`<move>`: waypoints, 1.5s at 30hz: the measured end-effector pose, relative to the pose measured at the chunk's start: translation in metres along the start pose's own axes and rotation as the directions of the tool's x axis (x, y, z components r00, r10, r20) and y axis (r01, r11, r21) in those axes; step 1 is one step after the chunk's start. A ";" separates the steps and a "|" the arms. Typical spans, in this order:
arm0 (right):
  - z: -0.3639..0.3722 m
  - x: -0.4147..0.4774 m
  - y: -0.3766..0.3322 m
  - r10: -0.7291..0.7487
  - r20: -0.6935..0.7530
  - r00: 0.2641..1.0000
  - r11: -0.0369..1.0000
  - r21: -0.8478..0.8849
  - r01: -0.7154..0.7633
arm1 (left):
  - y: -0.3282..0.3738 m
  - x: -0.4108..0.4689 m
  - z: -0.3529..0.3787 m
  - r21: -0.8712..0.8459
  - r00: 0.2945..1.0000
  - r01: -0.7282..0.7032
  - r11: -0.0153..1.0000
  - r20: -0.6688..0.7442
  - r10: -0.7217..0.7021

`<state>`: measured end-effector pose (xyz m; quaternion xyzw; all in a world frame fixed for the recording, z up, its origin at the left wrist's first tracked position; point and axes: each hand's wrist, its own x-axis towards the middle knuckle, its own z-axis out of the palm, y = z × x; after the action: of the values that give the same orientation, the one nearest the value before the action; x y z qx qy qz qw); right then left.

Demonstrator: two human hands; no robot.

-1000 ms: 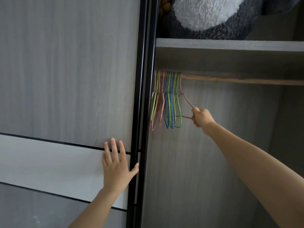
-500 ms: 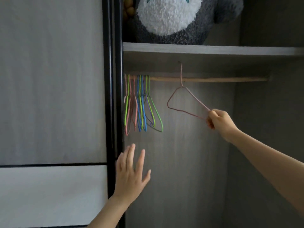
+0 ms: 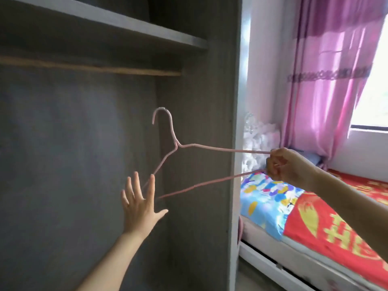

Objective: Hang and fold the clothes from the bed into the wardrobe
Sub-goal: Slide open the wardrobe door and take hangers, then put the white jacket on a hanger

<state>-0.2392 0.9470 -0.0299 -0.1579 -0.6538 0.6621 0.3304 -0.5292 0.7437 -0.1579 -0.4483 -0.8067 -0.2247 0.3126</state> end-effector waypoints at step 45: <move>-0.666 -0.145 0.227 0.174 -0.965 0.195 0.450 -0.098 -0.888 | 0.647 0.081 0.480 -0.645 0.496 -0.479 0.596 0.362 0.790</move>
<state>0.2415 1.3780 -0.3458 -0.8115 -0.4566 0.2710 0.2439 -0.1479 1.4211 -0.3852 -0.8281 -0.5485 -0.1130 -0.0244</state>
